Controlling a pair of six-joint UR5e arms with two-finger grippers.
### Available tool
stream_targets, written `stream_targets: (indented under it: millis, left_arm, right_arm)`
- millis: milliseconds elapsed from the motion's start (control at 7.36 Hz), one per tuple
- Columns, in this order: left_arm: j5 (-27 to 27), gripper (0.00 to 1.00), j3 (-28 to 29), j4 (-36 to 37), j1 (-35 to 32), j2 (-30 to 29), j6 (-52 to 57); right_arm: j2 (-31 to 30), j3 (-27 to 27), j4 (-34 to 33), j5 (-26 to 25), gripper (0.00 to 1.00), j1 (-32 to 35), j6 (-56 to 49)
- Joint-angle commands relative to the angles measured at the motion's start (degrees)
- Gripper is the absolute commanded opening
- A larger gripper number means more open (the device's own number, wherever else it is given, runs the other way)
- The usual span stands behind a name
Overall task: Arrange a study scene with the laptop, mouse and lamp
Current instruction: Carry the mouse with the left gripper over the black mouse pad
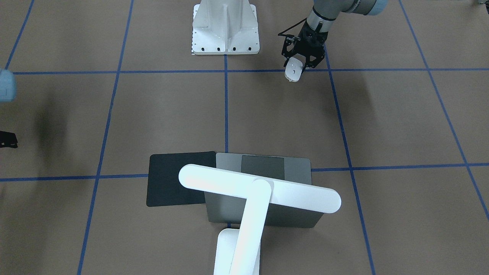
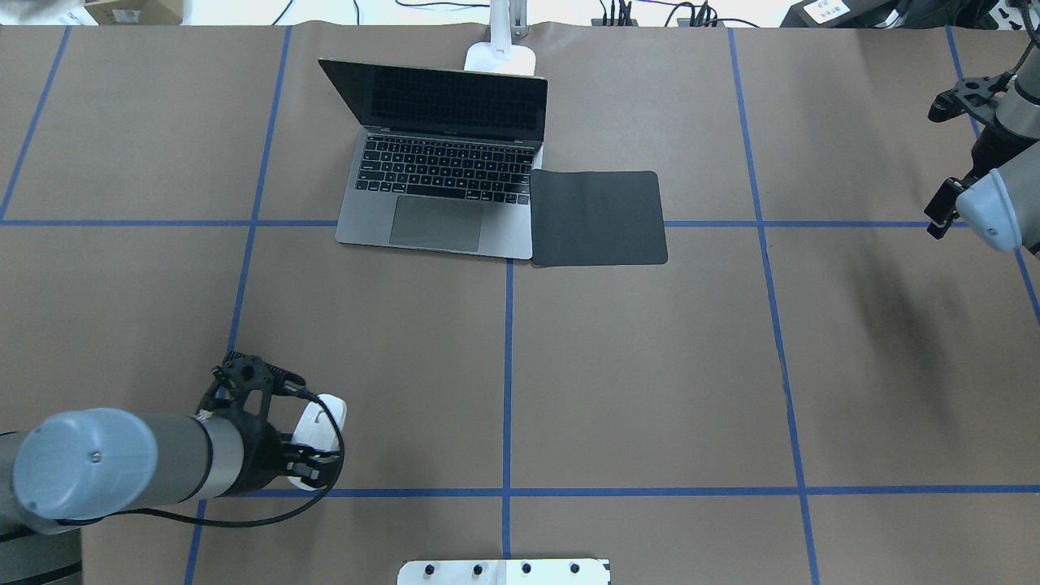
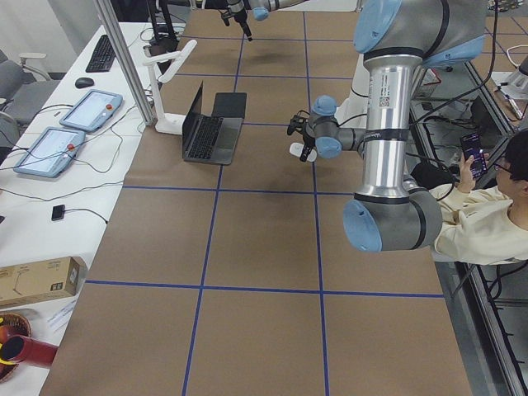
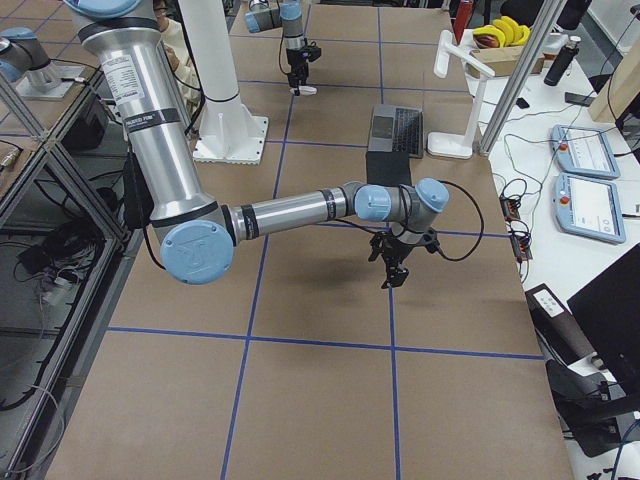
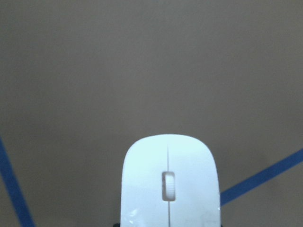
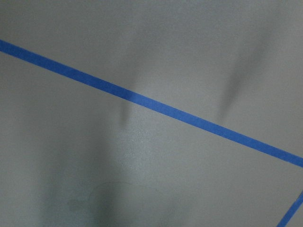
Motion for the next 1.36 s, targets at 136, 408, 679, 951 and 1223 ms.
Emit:
stream_targets:
  millis: [136,408,679,951,1223]
  left_arm:
    - [0.48,0.08,0.66,12.14,-1.66,-14.52,-5.37]
    - [0.65,0.09,6.69,12.33,-3.23,-21.45,-7.04]
    - [3.1,0.09,14.77,12.42,-3.51,-29.62,-10.38]
    - [5.9,0.09,24.36,11.98,-3.51,-38.15,-13.11]
    - [11.87,0.09,33.93,9.28,-3.68,-45.1,-16.44]
  right_arm:
    - [0.0,-0.07,0.09,-0.07,1.0,0.29,0.11]
    - [0.0,0.01,0.09,-0.07,1.0,0.38,0.19]
    - [0.0,0.01,0.09,-0.07,1.0,0.46,0.19]
    - [0.0,0.01,0.61,-0.24,1.0,0.46,0.19]
    - [-0.44,-0.42,2.1,-0.51,1.0,0.46,0.28]
